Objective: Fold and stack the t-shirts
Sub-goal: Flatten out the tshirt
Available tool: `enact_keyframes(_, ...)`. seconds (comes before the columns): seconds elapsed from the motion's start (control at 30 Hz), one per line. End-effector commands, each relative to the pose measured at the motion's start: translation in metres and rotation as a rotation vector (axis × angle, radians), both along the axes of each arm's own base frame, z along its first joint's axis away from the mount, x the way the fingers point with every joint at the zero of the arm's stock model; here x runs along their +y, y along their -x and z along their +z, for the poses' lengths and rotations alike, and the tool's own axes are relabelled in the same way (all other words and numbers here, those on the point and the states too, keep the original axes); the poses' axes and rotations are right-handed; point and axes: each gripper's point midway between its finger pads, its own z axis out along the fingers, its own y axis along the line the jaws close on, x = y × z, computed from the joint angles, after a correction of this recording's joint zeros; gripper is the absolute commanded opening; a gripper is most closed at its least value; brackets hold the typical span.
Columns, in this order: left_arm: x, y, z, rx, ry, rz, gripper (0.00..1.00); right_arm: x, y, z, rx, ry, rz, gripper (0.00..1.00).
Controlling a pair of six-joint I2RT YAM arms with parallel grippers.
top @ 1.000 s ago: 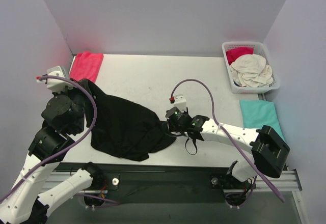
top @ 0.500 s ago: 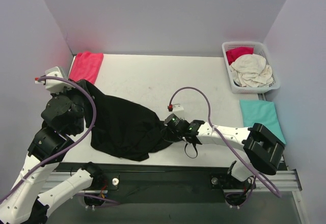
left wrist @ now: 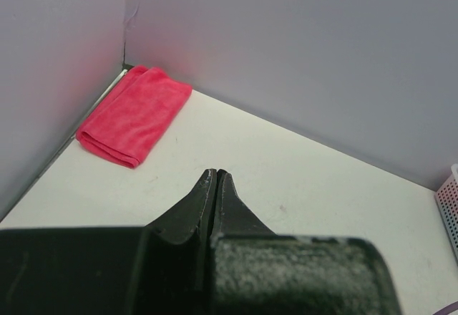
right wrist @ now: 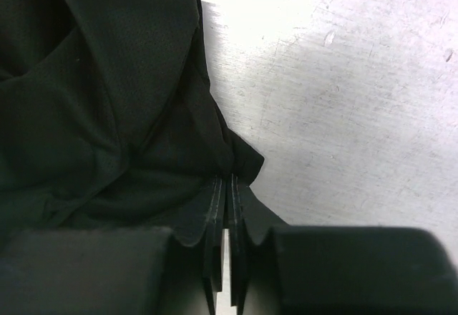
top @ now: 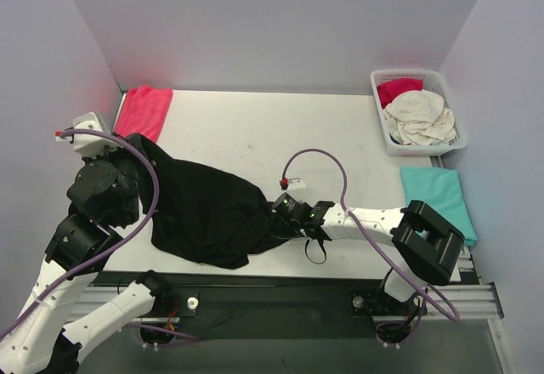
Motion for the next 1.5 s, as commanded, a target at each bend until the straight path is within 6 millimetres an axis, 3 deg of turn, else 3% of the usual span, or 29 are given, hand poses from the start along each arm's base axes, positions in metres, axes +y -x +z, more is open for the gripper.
enact_keyframes(0.0,0.007,0.004,0.007,-0.02,0.006,0.02,0.0,-0.01,0.002,-0.002,-0.001,0.049,-0.028,0.0)
enact_keyframes(0.17,0.008,0.006,0.011,-0.026,0.012,0.02,0.0,-0.024,-0.005,0.02,-0.056,0.083,-0.066,0.0)
enact_keyframes(0.27,0.008,0.007,0.015,-0.033,0.018,0.015,0.0,-0.044,-0.015,0.056,-0.156,0.125,-0.11,0.0)
enact_keyframes(0.4,0.008,0.009,0.022,-0.05,0.03,0.003,0.0,-0.074,-0.031,0.133,-0.347,0.117,-0.165,0.0)
enact_keyframes(0.47,0.007,0.01,0.027,-0.062,0.036,-0.002,0.0,-0.097,-0.039,0.161,-0.416,0.158,-0.193,0.0)
enact_keyframes(0.5,0.007,0.01,0.032,-0.074,0.038,-0.005,0.0,-0.105,-0.043,0.189,-0.469,0.114,-0.221,0.0)
enact_keyframes(0.57,0.009,0.01,0.039,-0.089,0.039,0.002,0.0,-0.128,-0.05,0.216,-0.533,0.132,-0.267,0.0)
enact_keyframes(0.6,0.012,0.013,0.048,-0.109,0.049,0.015,0.0,-0.137,-0.051,0.24,-0.58,0.093,-0.296,0.0)
enact_keyframes(0.7,0.018,0.016,0.066,-0.163,0.06,0.036,0.0,-0.167,-0.055,0.274,-0.658,0.117,-0.364,0.0)
enact_keyframes(0.83,0.034,0.022,0.091,-0.231,0.071,0.109,0.0,-0.189,-0.053,0.322,-0.764,0.123,-0.418,0.0)
enact_keyframes(1.0,0.044,0.03,0.109,-0.312,0.101,0.139,0.0,-0.205,-0.043,0.355,-0.851,0.091,-0.436,0.0)
enact_keyframes(1.27,0.054,0.036,0.113,-0.404,0.187,0.193,0.0,-0.229,-0.022,0.375,-0.96,-0.006,-0.477,0.0)
enact_keyframes(1.37,0.054,0.03,0.117,-0.438,0.197,0.225,0.0,-0.237,-0.021,0.379,-0.996,0.01,-0.504,0.0)
enact_keyframes(1.47,0.042,0.009,0.121,-0.427,0.16,0.248,0.0,-0.234,-0.032,0.38,-0.992,0.067,-0.518,0.0)
